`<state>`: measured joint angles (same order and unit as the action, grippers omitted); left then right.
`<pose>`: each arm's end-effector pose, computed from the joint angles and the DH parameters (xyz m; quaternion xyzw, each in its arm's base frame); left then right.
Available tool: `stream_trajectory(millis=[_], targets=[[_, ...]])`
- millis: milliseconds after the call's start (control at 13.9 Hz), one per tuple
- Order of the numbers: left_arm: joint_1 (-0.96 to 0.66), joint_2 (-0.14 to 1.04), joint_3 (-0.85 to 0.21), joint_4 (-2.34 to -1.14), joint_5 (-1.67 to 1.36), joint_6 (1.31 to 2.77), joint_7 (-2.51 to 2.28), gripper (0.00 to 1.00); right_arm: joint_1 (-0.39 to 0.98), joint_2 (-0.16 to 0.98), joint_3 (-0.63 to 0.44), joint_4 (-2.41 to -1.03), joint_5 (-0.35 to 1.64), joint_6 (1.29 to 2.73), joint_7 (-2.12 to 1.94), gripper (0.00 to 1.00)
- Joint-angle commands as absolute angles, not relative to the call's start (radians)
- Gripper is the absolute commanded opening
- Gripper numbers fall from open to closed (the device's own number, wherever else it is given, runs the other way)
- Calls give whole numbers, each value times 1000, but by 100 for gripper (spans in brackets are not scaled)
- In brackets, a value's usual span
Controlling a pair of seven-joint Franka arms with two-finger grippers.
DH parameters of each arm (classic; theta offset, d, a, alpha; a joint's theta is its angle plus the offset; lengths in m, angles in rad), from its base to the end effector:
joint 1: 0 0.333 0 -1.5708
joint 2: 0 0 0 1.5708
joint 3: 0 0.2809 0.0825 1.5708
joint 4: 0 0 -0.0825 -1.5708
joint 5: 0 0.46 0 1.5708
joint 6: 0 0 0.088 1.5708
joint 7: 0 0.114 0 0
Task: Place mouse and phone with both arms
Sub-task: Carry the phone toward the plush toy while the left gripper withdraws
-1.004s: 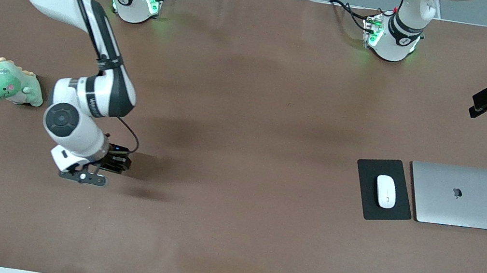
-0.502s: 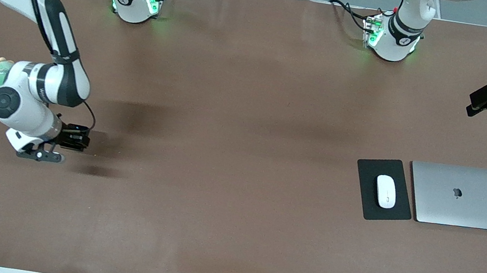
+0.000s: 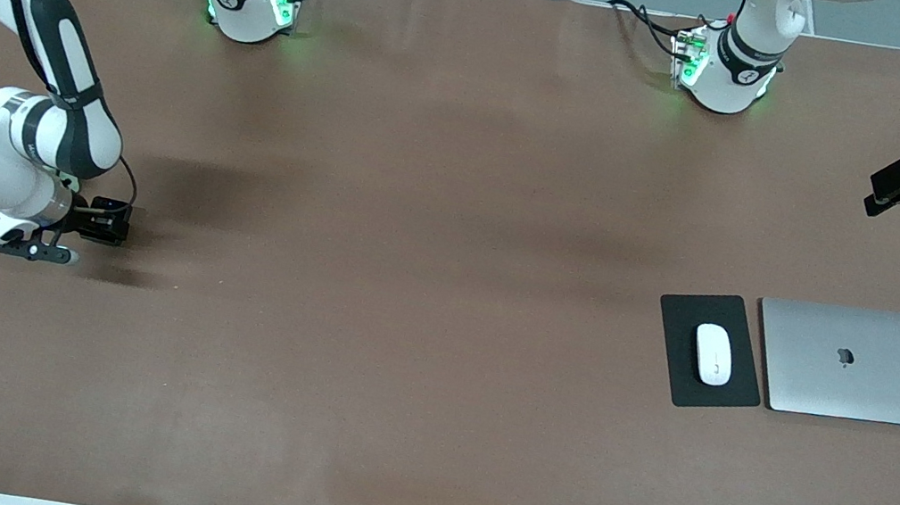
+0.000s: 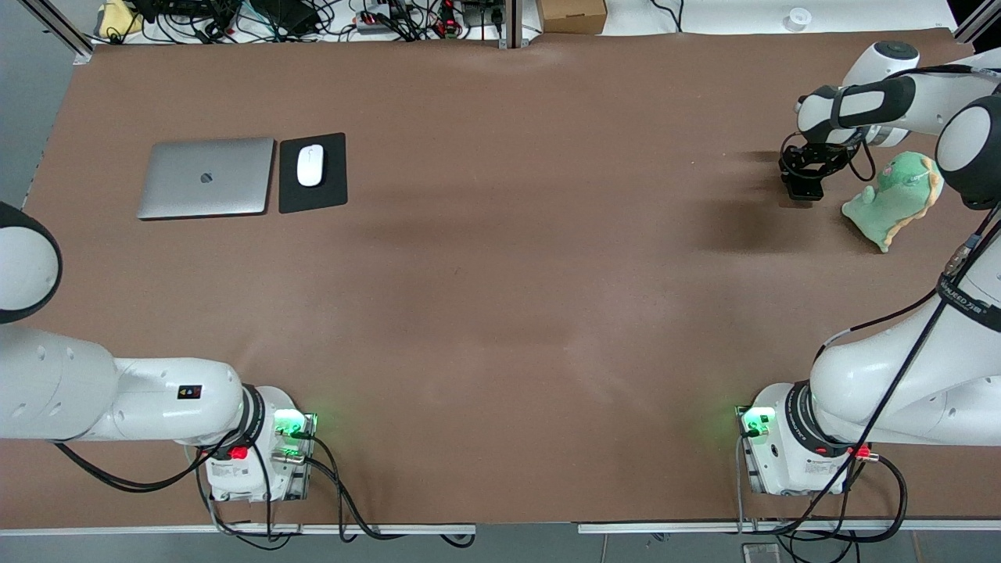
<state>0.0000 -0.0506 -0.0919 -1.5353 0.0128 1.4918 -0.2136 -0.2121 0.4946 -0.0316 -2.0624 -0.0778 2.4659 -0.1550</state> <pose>0.6057 -0.0556 0.6260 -0.9981 -0.0614 -0.0047 0.0081 0.5876 -0.1478 0.0816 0.9984 -0.0113 -0.0507 0.0209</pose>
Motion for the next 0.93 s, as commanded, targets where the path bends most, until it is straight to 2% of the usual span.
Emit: stream_trajectory(millis=[0,215,287,358,430,574,860], targets=[[-3,-40,-84,-1511,26,1473,-179,100,-261,449,-11,-2106,-66,2470,-202,2],[-3,-35,-84,-1511,26,1474,-179,100,-295,453,-11,-2120,-66,2470,-229,5],[-3,-34,-84,-1511,28,1474,-179,100,-295,453,-11,-2120,-66,2470,-229,13],[-3,-34,-84,-1509,28,1474,-179,100,-293,454,-11,-2120,-66,2471,-229,32],[-5,-34,-84,-1509,26,1474,-179,100,-290,454,-11,-2120,-66,2476,-227,42],[-5,-34,-84,-1509,26,1474,-179,100,-290,457,-11,-2118,-66,2491,-225,100],[-5,-35,-89,-1509,26,1474,-183,100,-246,439,-11,-2099,-66,2477,-219,100]])
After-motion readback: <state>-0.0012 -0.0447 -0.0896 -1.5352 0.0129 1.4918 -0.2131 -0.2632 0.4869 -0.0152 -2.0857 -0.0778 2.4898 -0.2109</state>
